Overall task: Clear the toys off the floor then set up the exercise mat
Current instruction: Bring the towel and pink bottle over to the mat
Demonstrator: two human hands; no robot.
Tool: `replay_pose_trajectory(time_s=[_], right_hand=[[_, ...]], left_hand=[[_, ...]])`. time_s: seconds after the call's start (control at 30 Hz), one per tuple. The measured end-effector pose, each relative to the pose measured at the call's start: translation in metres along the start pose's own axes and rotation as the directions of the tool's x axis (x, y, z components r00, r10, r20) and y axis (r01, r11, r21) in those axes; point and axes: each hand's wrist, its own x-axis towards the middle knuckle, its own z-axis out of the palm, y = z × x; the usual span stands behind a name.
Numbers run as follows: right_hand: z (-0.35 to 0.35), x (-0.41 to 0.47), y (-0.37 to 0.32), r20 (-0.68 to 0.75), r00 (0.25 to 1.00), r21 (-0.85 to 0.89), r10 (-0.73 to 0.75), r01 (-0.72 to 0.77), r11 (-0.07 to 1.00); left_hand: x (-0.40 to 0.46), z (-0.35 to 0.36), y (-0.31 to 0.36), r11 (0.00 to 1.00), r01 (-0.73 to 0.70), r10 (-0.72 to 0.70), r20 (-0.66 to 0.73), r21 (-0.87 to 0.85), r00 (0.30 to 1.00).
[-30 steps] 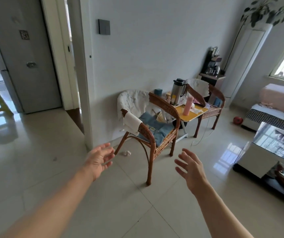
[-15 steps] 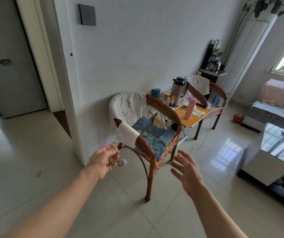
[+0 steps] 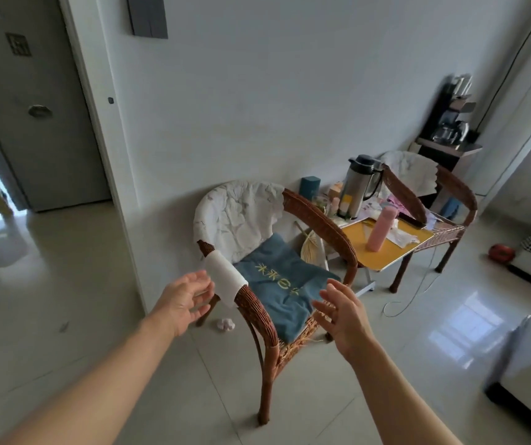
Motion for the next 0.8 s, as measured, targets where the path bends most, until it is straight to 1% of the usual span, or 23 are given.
replay_pose_trajectory(time_s=[0.13, 0.27, 0.4, 0.6, 0.63, 0.7, 0.73, 0.8], right_hand=[[-0.016, 0.046, -0.033, 0.027, 1.0, 0.007, -0.005, 0.004, 1.0], [-0.011, 0.079, -0.041, 0.056, 0.998, 0.021, 0.024, -0.025, 0.999], [0.008, 0.111, -0.04, 0.107, 0.993, -0.016, 0.057, -0.055, 0.998], [0.047, 0.165, -0.035, 0.158, 0.982, -0.096, 0.103, -0.088, 0.991], [0.056, 0.177, -0.036, 0.161, 0.98, -0.115, 0.113, -0.095, 0.989], [0.071, 0.198, -0.038, 0.169, 0.978, -0.15, 0.121, -0.096, 0.984], [0.077, 0.206, -0.038, 0.172, 0.978, -0.159, 0.119, -0.092, 0.983], [0.09, 0.223, -0.036, 0.174, 0.975, -0.178, 0.141, -0.109, 0.978]], left_hand=[[0.024, 0.038, 0.001, 0.999, -0.021, 0.02, -0.019, -0.042, 1.0], [0.046, 0.051, 0.003, 0.999, -0.033, 0.032, -0.044, -0.026, 0.999], [0.077, 0.051, 0.008, 0.999, -0.041, 0.042, -0.102, 0.016, 0.994], [0.15, 0.036, 0.016, 0.998, -0.035, 0.046, -0.213, 0.054, 0.976], [0.165, 0.035, 0.019, 0.996, -0.034, 0.053, -0.231, 0.083, 0.972], [0.192, 0.033, 0.024, 0.973, -0.044, 0.101, -0.246, 0.227, 0.964], [0.202, 0.033, 0.026, 0.942, -0.045, 0.127, -0.228, 0.332, 0.965], [0.224, 0.033, 0.027, 0.862, -0.012, 0.129, -0.197, 0.507, 0.972]])
